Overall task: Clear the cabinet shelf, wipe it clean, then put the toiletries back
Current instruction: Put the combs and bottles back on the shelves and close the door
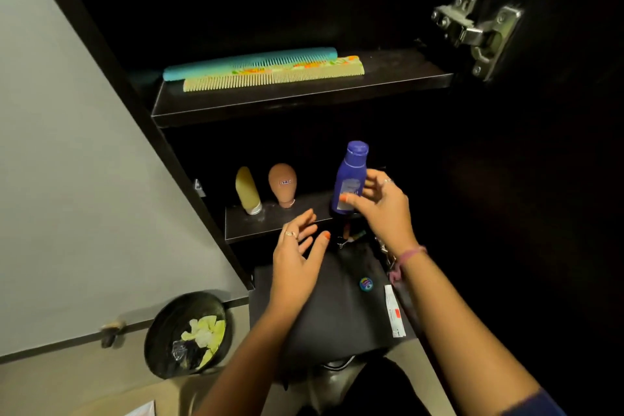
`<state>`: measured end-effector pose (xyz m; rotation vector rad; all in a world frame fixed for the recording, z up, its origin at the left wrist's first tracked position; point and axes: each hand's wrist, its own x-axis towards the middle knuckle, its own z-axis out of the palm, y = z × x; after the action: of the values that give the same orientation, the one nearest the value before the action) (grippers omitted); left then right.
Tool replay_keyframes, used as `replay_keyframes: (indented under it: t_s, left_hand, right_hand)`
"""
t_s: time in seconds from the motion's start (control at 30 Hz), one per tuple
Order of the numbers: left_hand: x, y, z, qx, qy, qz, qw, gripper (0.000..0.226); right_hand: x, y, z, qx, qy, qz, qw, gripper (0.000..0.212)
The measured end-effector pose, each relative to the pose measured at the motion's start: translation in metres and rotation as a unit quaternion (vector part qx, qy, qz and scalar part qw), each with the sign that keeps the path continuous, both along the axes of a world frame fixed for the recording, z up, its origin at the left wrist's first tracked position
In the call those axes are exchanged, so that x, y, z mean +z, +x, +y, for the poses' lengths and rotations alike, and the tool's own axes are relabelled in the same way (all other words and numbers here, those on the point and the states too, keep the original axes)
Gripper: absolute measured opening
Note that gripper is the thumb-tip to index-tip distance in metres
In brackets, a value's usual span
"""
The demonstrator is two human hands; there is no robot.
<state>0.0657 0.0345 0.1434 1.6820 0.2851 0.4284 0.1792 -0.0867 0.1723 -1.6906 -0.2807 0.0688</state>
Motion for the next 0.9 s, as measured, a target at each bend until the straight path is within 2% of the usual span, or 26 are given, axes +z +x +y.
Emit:
replay_keyframes:
  t_s: [0.2,0.57,0.67,0.73,0.8,0.9]
  left_hand:
    - [-0.019,-0.022,0.007,0.014,0.006,0.036,0.999,0.035]
    - [-0.042,-0.028,0.000,-0.023,0.025,0.092,0.995,0.028]
    - [-0.044,-0.024,0.000,-0.030,0.028,0.099,0.994,0.026]
    - [-0.047,-0.020,0.000,-0.025,0.024,0.102,0.994,0.026]
    - [-0.053,-0.019,0.001,-0.019,0.019,0.115,0.993,0.025]
    - [-0.064,-0.018,0.001,-0.015,0.018,0.145,0.989,0.024]
  right_hand:
    - [-0.012,0.027,0.044,0.011,-0.078,-0.025,0.997,0.050]
    - [-0.031,0.034,0.046,0.039,-0.099,0.008,0.994,0.057]
    - [-0.037,0.030,0.033,0.022,-0.078,0.023,0.996,0.062]
    - [-0.045,0.019,0.017,-0.027,-0.061,0.001,0.998,0.053]
    - [-0.062,-0.004,-0.003,-0.107,-0.037,-0.013,0.993,0.034]
    - [-0.113,-0.043,-0.029,-0.188,-0.084,0.023,0.978,0.017]
